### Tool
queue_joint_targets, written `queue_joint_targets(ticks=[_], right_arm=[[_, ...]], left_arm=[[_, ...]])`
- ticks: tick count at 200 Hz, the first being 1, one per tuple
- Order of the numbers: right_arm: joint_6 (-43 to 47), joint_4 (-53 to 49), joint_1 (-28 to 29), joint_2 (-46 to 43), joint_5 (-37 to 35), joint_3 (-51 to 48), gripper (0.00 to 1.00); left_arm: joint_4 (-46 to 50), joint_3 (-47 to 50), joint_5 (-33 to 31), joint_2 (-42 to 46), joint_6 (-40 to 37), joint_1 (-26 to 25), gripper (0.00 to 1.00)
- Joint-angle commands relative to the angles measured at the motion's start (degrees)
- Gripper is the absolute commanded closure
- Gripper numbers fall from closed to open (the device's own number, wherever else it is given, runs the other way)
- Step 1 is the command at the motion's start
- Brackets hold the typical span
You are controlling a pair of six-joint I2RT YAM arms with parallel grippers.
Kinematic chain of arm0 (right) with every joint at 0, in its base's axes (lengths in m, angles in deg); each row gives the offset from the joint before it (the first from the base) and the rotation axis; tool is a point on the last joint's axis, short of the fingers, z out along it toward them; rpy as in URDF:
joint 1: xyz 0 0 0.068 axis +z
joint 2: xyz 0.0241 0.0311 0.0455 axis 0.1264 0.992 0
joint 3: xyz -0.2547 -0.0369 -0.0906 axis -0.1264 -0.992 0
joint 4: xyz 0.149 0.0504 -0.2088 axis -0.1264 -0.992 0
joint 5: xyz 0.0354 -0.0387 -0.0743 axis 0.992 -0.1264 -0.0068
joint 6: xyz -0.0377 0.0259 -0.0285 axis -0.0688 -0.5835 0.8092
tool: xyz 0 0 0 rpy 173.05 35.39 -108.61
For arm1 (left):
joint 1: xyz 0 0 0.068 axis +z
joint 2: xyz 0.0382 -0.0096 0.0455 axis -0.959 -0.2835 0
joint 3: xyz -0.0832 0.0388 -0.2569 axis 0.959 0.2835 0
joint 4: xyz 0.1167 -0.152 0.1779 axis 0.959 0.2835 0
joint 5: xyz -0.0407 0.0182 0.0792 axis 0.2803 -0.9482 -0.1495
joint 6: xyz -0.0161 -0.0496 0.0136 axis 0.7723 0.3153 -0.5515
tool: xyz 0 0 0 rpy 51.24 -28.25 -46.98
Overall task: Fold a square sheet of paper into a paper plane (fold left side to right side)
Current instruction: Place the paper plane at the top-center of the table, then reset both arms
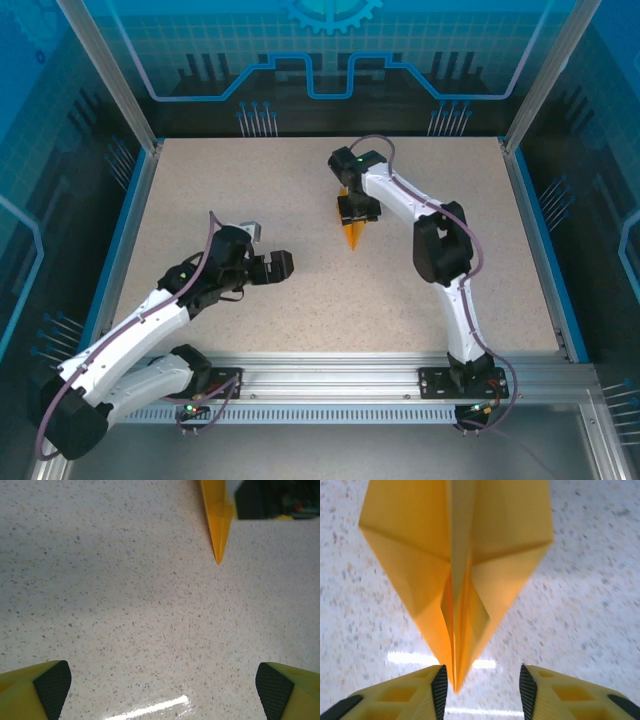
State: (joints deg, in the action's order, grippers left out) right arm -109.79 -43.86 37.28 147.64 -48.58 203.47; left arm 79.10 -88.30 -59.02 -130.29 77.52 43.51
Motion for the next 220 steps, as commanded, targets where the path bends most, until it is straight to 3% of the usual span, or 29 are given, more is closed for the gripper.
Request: queue_joint_targets(ticks=[1,34,82,114,132,176,220], right_arm=[[0.51,1.6,0.83,-10.21,-2.5,-5.88,0.5],[3.23,9.46,-0.45,-24.05,-3.68,-20.85,0.43],[6.9,23.73,-7.18,-44.16,-5.7,-45.9,0.33],[8.73,35.21,-11.82,-55.37,-8.56,-60.09,0.15],[9.74,40.96,-14.08,-60.51,-11.3,-67.29,0.01],[16.86,57.55,-20.88,-66.38,-10.05,-80.94,0.0],[21.84,77.98,-23.89,-64.75,-6.83,-90.93,0.0]], left_arm=[[-0.37,-2.29,1.56,0.2,-0.62,3.33,0.01],[-2.96,-1.56,-1.92,1.04,-1.02,10.82,0.01],[-12.09,2.15,-12.72,0.12,-3.16,20.74,0.01],[-23.97,7.17,-21.93,-1.96,-8.66,21.41,0.01],[-30.71,10.4,-22.61,-3.05,-13.71,21.5,0.01],[-40.21,14.99,-24.08,-6.02,-23.58,21.63,0.01],[-54.21,19.92,-19.05,-12.77,-29.86,21.76,0.01]])
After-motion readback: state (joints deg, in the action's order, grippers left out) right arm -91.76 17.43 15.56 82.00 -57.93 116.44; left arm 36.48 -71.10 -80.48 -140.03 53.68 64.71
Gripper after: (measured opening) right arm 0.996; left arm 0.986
